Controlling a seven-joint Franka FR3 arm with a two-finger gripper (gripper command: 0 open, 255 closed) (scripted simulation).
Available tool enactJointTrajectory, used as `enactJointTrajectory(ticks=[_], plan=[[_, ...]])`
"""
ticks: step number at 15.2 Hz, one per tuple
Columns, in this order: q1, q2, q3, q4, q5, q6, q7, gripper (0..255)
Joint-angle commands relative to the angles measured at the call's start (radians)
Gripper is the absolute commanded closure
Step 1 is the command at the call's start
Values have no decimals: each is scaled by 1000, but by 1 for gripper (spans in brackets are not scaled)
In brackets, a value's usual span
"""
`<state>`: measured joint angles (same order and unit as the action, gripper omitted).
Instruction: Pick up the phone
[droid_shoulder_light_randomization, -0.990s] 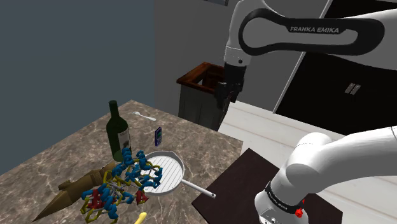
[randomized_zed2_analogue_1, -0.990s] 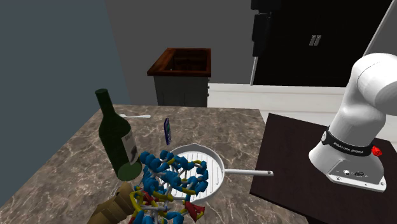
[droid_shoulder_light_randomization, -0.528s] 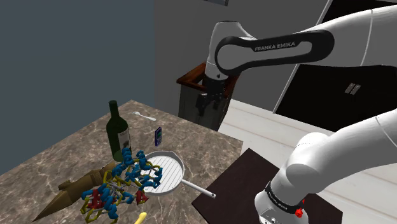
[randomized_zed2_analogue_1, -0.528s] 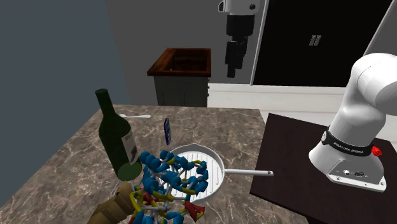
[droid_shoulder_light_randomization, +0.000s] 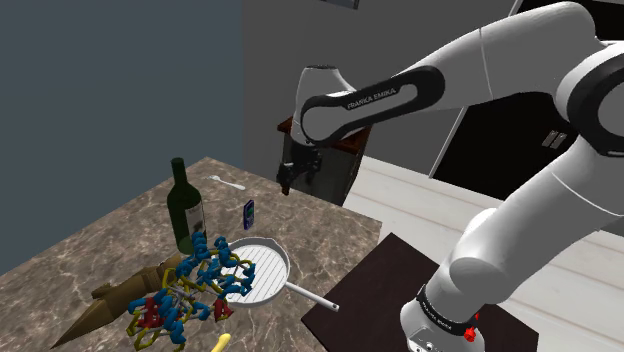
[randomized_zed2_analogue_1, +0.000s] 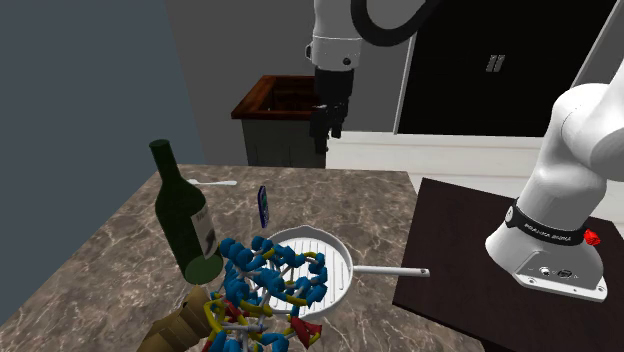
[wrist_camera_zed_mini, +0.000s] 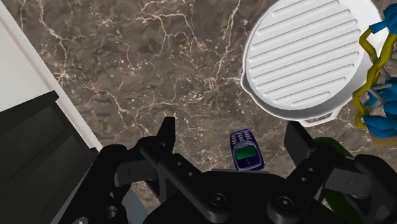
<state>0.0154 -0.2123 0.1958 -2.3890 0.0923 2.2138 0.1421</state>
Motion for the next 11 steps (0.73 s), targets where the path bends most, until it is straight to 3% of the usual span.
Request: enactJointTrajectory(ticks=[1,11], plan=[[1,69,11,27,-12,56,17,0],[28,453,23,254,-137,269,127,0]])
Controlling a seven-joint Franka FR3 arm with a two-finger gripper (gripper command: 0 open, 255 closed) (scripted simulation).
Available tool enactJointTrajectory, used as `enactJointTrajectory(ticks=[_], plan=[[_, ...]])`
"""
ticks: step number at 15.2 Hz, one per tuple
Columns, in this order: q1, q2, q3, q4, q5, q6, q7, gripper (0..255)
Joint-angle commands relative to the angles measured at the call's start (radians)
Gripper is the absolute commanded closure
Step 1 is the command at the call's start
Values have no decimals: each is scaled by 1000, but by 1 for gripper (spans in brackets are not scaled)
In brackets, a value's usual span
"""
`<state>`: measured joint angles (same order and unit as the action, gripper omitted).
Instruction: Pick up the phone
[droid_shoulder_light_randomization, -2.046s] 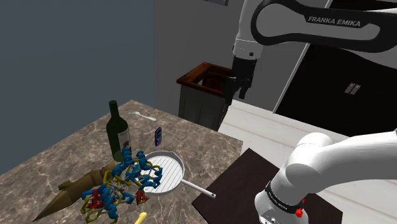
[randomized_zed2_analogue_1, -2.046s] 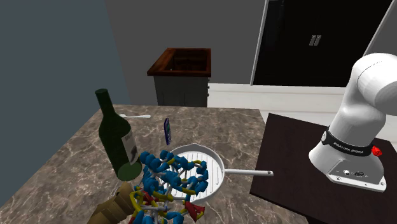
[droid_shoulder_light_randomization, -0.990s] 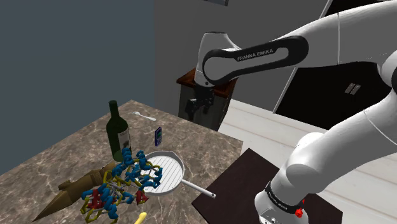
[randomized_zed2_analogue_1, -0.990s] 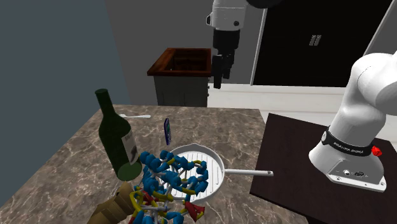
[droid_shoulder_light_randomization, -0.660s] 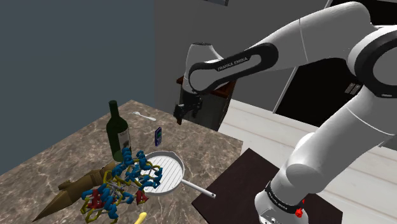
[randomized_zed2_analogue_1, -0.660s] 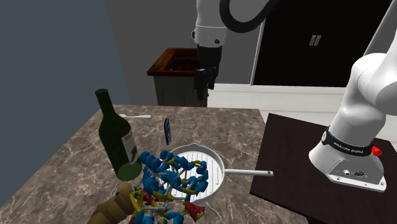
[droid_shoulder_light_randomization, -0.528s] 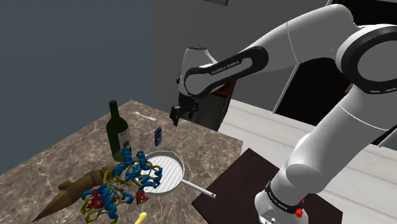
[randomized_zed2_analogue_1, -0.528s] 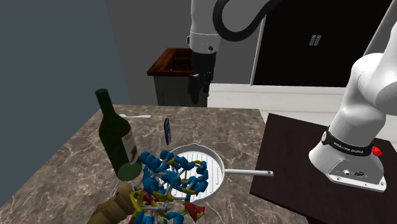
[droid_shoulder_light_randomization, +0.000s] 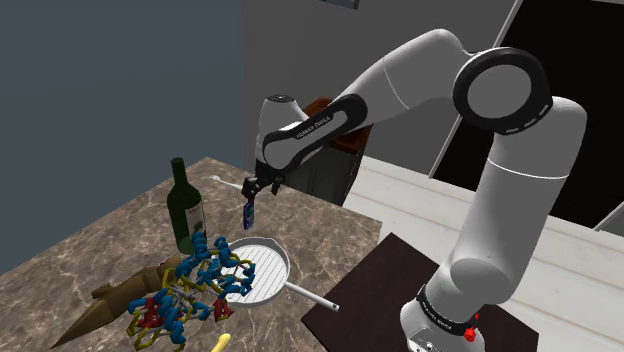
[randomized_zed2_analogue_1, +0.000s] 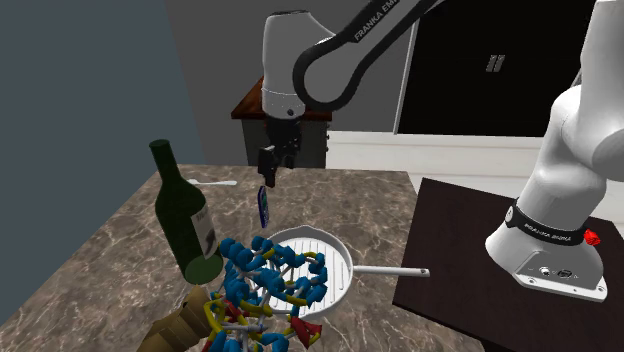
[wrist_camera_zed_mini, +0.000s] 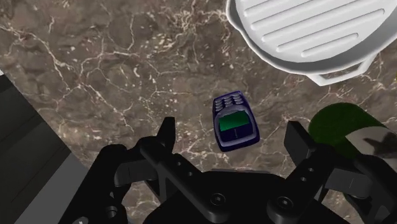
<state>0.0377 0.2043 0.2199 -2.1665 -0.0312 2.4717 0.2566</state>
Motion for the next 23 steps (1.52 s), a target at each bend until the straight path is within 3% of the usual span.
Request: enactJointTrajectory(ticks=[1,4,13,14,23], plan=[[13,75,-5,62,-27,25,23,0],[35,182,-19,155,-62,54,50,0],[47,256,-35,150,-85,133,64,0],[48,256,-35,151,-84,132,64,255],[47,256,-35,150,-84,133,64,255]])
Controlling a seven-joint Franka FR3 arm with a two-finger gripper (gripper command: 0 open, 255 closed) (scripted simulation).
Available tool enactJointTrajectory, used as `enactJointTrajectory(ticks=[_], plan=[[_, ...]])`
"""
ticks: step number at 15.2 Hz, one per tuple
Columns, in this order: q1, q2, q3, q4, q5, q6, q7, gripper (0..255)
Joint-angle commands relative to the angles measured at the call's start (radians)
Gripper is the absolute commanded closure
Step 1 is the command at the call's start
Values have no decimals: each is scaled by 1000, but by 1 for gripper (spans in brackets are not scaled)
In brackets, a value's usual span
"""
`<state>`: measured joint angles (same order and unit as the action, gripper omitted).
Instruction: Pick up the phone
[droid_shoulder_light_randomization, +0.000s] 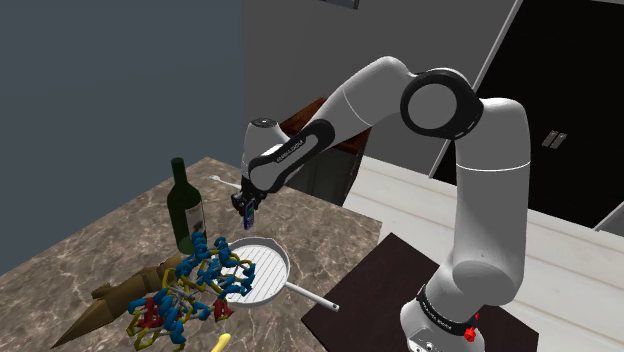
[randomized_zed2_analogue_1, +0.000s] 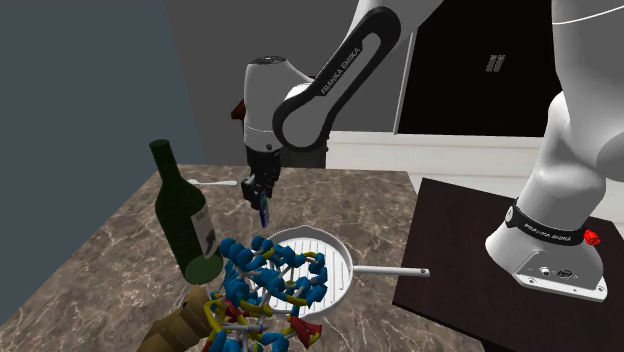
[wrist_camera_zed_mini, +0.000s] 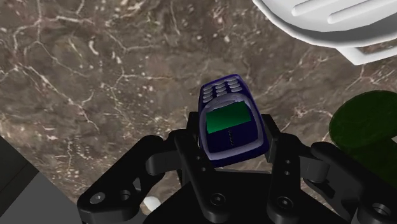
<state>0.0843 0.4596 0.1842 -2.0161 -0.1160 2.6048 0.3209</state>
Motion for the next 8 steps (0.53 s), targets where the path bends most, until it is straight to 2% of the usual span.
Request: enactJointTrajectory(ticks=[1,8], plan=[[-1,-9,3,-1,3,-10,-2,255],[-12,-77,17,5,24,-83,-16,255]])
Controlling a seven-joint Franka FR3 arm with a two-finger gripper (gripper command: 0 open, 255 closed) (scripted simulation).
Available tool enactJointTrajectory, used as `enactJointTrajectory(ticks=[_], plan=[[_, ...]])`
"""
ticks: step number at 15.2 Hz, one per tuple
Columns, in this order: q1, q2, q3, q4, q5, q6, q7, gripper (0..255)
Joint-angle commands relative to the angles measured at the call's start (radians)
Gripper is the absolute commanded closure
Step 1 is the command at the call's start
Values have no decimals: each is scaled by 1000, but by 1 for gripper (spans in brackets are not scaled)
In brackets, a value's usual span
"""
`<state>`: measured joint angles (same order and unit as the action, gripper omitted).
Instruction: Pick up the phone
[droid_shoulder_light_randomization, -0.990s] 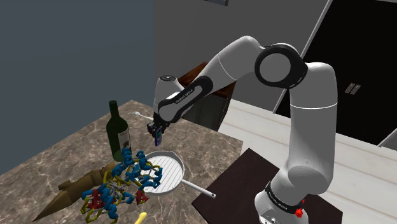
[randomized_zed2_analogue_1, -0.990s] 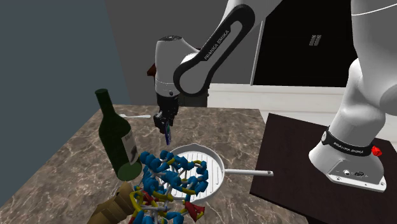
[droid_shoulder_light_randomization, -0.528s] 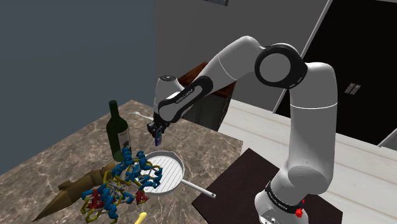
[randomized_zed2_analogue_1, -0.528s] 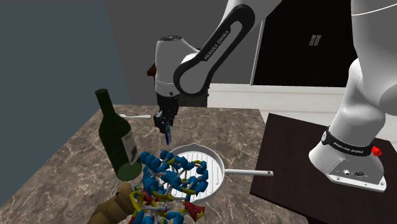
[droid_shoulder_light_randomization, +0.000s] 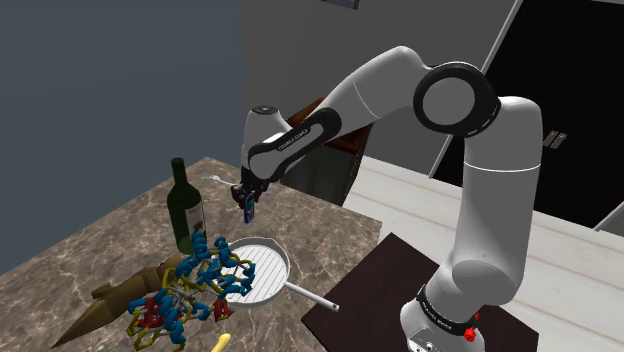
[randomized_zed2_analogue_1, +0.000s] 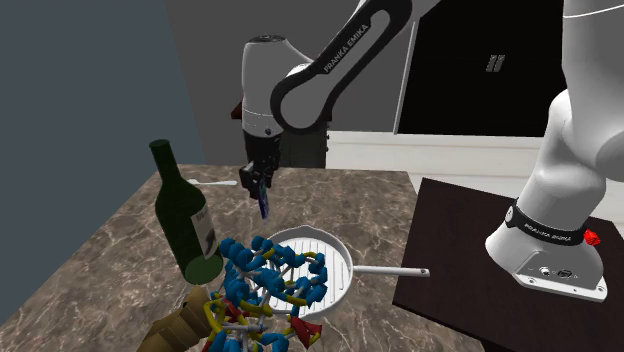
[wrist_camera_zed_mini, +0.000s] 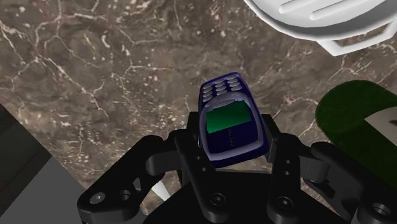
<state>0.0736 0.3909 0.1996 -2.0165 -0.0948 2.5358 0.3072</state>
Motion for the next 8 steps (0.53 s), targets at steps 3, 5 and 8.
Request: enactJointTrajectory(ticks=[3,5,8], plan=[[-5,-36,7,12,12,-47,-7,255],[-7,-53,10,17,18,-69,-11,255],[-9,-71,13,23,24,-93,-15,255]])
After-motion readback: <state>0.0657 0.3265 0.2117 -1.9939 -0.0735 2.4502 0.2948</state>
